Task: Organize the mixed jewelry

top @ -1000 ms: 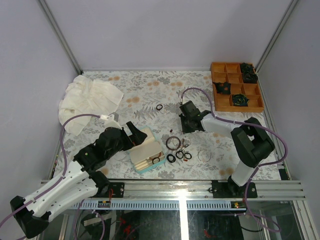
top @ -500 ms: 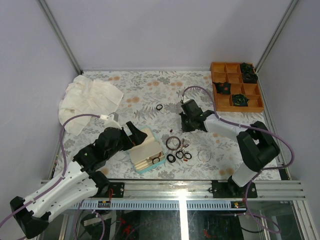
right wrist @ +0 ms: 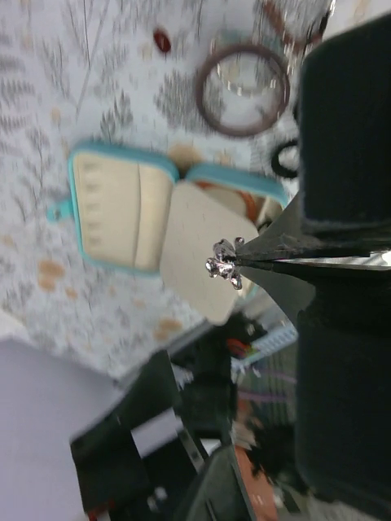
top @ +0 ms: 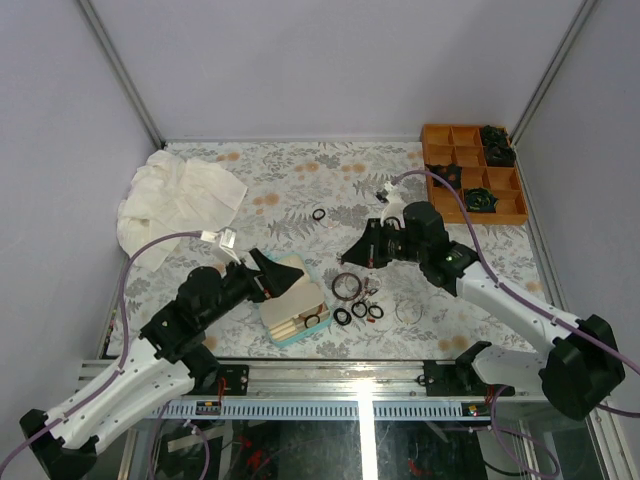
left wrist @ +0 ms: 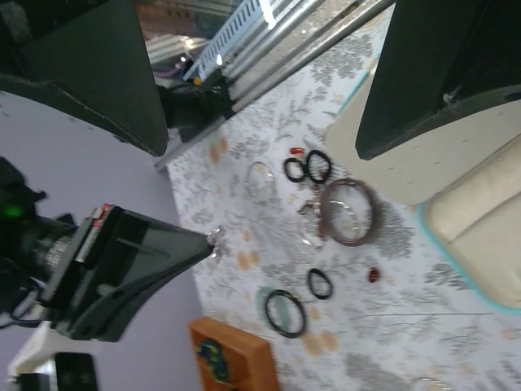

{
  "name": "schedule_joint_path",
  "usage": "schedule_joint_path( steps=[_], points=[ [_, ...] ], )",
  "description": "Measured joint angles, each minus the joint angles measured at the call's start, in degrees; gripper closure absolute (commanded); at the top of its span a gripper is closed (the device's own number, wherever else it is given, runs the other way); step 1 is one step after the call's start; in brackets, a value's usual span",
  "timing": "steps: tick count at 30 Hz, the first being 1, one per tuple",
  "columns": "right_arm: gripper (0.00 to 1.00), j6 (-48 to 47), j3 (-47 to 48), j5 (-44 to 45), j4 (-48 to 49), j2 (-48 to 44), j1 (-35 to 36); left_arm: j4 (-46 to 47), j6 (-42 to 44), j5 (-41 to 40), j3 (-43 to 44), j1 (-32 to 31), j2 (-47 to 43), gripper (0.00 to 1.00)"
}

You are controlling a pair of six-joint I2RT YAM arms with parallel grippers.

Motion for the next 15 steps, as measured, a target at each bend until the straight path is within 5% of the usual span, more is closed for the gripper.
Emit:
schedule_joint_path(
  steps=[7, 15],
  points=[
    [1.00, 15.63, -7.63, -15.47, 19.52, -2.47, -0.04, 10.19, -1.16, 9.90, -0.81, 0.00, 0.66, 0.01],
    [1.00, 33.66, -14.10, -21.66, 44.54, -1.36, -0.07, 21.05, -5.44, 15.39, -3.17, 0.00, 1.44, 0.05]
  ],
)
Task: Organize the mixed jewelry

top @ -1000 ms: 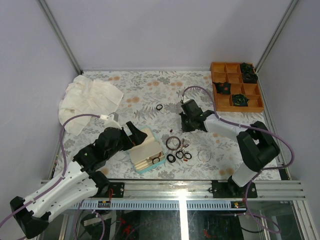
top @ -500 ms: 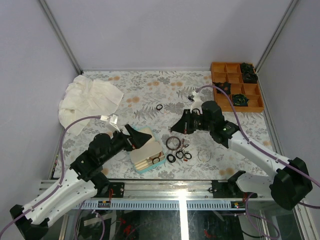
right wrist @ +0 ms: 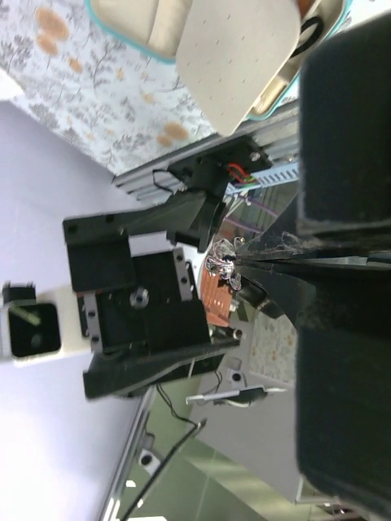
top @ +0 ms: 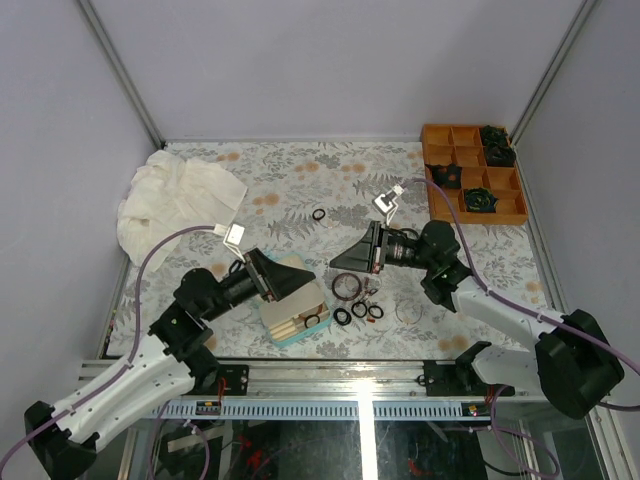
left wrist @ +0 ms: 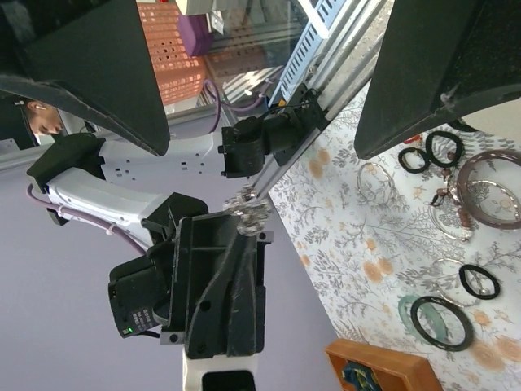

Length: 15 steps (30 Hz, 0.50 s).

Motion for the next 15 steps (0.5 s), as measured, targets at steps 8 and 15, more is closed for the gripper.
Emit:
schedule_joint_path(
  steps=[8, 15],
  points=[
    [1.00, 8.57, -0.35, -0.68, 13.57, 3.82, 1.84, 9.29, -5.05, 2.84, -3.28, 0.00, 4.72, 0.09],
    [1.00, 9.53, -0.35, -0.55, 16.02, 5.95, 4.52, 15.50, -7.96, 4.09, -3.82, 0.00, 5.97, 0.11]
  ],
)
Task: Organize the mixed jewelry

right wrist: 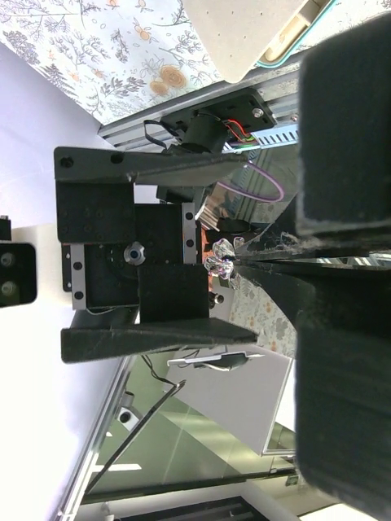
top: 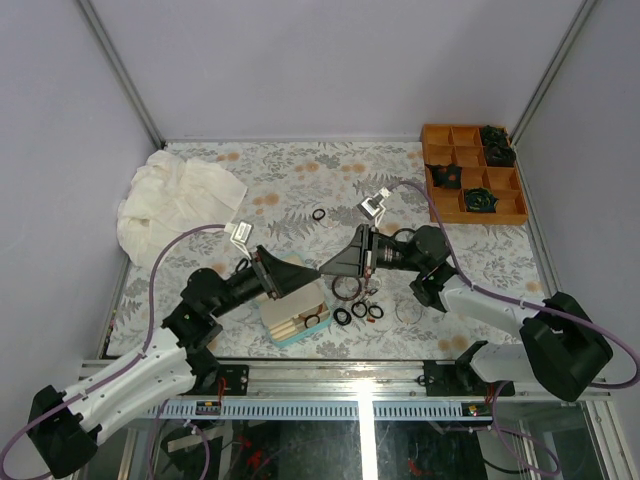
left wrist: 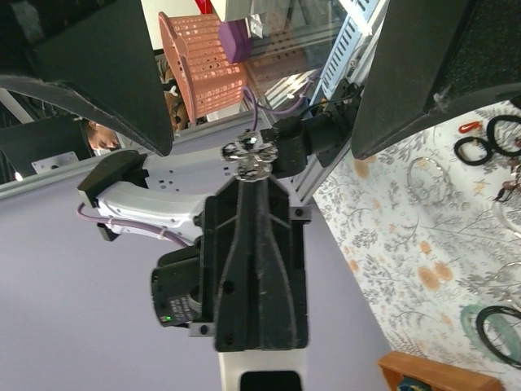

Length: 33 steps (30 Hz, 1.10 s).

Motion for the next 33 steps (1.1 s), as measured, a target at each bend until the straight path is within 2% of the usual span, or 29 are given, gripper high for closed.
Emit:
schedule_joint_path(
  steps=[3, 7, 17, 33],
  points=[
    [1.00, 0.00, -0.15, 0.11, 0.22, 0.57, 0.13, 1.79, -0.87, 0.50, -0.04, 0.00, -0.02, 0.17],
    [1.00, 0.00, -0.28, 0.13, 0.63, 1.42, 0.31, 3.19, -2.01, 0.87, -0.50, 0.00, -0.07, 0.34],
    [1.00, 0.04, -0.31, 0.17, 1.46, 2.99, 1.36, 3.85, -3.08, 1.38, -1.64, 0.00, 0.00, 0.50],
    [1.00, 0.35, -0.50, 0.13, 3.02, 3.63, 1.49, 3.65, -3.17, 1.29, -2.05, 0.00, -0.26, 0.63]
  ],
)
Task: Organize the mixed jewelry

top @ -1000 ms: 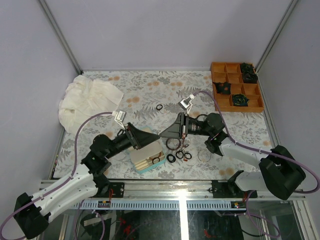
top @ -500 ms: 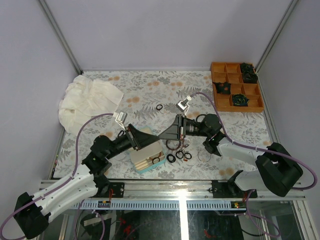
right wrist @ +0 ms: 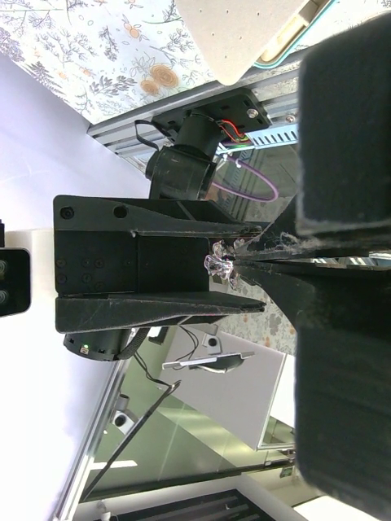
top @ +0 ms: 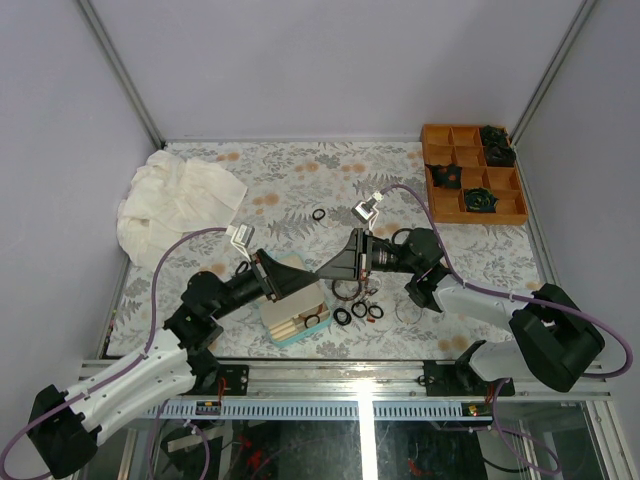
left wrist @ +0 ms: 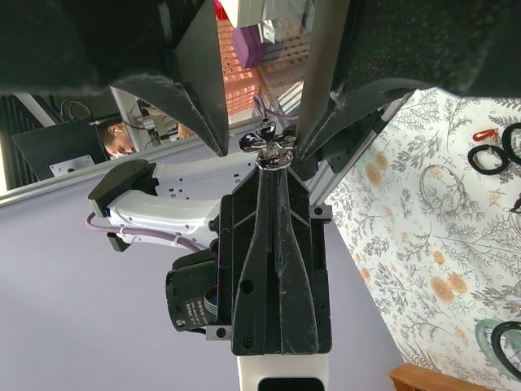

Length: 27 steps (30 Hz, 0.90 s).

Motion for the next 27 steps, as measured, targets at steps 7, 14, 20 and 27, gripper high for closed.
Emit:
schedule_joint_path(
  steps=[7, 14, 20, 27],
  points=[
    [1.00, 0.07, 0.00, 0.00, 0.68, 0.00, 0.00, -0.31, -0.02, -0.15, -0.02, 0.00, -0.24, 0.68],
    [0.99, -0.02, 0.00, 0.02, 0.66, 0.00, 0.00, -0.68, 0.00, -0.42, -0.02, 0.00, -0.33, 0.71],
    [0.87, -0.26, 0.00, 0.04, 0.35, 0.00, 0.11, -1.11, 0.00, -0.63, -0.02, 0.00, -0.55, 0.72],
    [0.58, -0.79, 0.00, 0.04, -0.31, -0.15, 0.37, -2.05, 0.07, -1.07, -0.04, 0.00, -0.83, 0.73]
  ],
)
